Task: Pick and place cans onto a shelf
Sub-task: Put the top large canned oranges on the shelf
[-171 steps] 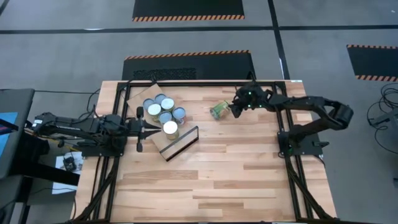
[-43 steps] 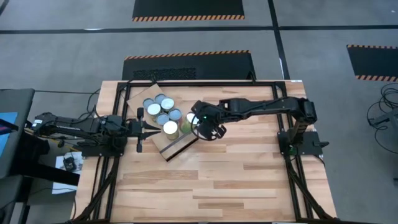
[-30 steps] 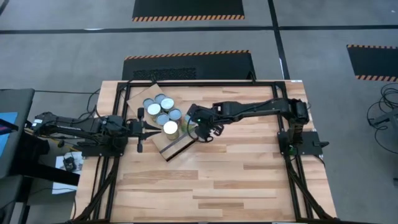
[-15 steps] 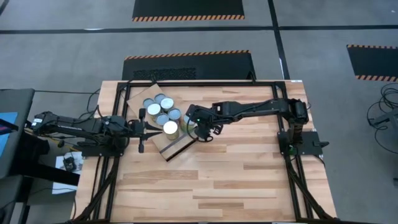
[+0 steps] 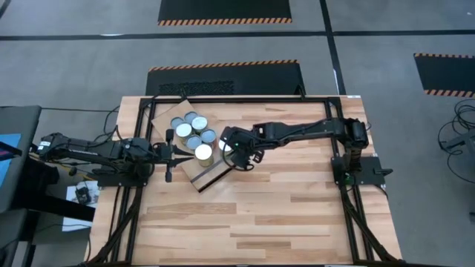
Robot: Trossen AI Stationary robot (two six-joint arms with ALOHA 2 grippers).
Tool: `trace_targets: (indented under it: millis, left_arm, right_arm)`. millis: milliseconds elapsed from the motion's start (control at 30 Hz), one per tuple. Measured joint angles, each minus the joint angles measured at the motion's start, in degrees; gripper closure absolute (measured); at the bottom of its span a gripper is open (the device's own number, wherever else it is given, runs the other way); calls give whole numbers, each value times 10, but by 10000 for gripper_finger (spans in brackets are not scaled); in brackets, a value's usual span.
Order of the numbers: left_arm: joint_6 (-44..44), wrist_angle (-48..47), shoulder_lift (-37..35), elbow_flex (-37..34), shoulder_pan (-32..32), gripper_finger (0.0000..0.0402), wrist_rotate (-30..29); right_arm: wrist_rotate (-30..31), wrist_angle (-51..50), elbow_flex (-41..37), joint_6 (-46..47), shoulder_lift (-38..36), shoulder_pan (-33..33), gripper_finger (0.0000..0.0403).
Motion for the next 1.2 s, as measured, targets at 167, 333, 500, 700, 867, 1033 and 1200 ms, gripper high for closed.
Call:
trace_targets:
  millis: [167,333,500,700,867,1033,1200]
  left_arm:
    - [0,0,0,0,0,371,0]
    - [0,0,0,0,0,371,0]
    - [0,-1,0,0,0,371,0]
    - [0,-3,0,0,0,371,4]
    - [0,-4,0,0,0,371,4]
    - [1,0,2,0,0,371,8]
    - [1,15,2,0,0,371,9]
  right_arm:
    - [-16,19,0,3,0,-1,342]
    - [-16,42,0,19,0,0,342]
    - [-18,50,1,39,-8,0,342]
    - [-1,-15,1,140,-46,-6,379]
    - [-60,-74,-49,303,-114,-60,396]
    - [-93,46,-240,391,-226,-123,398]
    - [-171,241,-444,499,-342,-204,397]
